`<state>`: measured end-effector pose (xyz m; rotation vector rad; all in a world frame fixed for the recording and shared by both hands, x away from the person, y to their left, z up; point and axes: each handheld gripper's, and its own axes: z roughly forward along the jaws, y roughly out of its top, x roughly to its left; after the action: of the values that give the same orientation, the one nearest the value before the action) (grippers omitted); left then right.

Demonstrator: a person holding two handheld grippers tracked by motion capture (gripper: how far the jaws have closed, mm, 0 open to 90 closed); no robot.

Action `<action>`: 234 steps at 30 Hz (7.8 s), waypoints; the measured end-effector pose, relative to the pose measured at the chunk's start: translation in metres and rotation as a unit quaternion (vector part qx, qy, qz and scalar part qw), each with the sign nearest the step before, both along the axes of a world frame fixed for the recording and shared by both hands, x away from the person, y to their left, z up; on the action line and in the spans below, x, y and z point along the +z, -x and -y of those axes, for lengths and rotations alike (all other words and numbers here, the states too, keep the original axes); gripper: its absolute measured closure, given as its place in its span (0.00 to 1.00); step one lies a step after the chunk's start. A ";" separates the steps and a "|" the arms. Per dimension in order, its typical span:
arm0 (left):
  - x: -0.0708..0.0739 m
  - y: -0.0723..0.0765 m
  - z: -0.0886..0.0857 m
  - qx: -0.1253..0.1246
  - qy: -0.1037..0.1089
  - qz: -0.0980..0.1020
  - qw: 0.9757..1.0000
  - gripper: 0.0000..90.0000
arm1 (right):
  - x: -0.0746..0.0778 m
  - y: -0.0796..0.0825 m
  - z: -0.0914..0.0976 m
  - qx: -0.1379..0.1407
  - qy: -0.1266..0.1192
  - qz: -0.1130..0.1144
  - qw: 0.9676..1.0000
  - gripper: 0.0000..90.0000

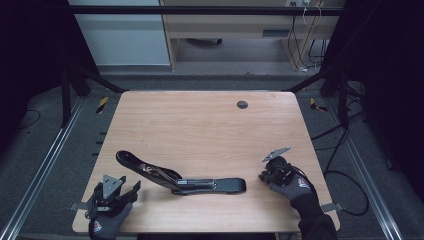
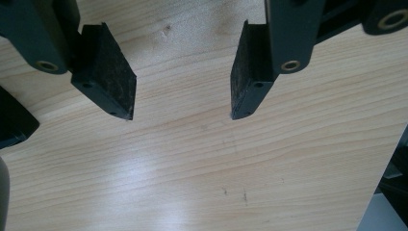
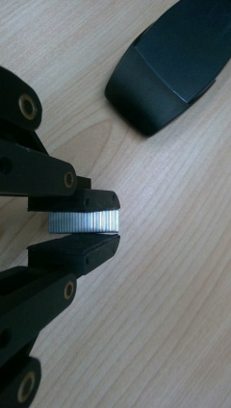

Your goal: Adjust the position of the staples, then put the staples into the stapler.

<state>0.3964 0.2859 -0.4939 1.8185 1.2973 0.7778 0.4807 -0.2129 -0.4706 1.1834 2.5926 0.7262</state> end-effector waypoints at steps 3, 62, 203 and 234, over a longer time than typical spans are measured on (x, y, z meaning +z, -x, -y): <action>0.000 0.000 0.000 0.000 0.000 0.000 1.000 0.47 | -0.003 0.000 -0.001 0.008 0.005 -0.004 1.000 0.87; -0.002 -0.001 0.001 -0.005 -0.002 -0.007 1.000 0.46 | 0.030 0.008 0.002 -0.003 -0.066 0.055 0.996 0.87; -0.006 -0.006 0.000 -0.013 0.011 -0.030 0.999 0.45 | 0.053 -0.021 -0.156 0.351 -0.062 0.012 0.934 0.87; -0.006 -0.007 0.000 -0.013 0.007 -0.030 0.999 0.45 | 0.039 -0.025 -0.156 0.368 -0.047 0.000 0.929 0.87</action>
<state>0.4031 0.2856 -0.4999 1.8568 1.3103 0.7032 0.5054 -0.0567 -0.4315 0.1711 3.0172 0.9718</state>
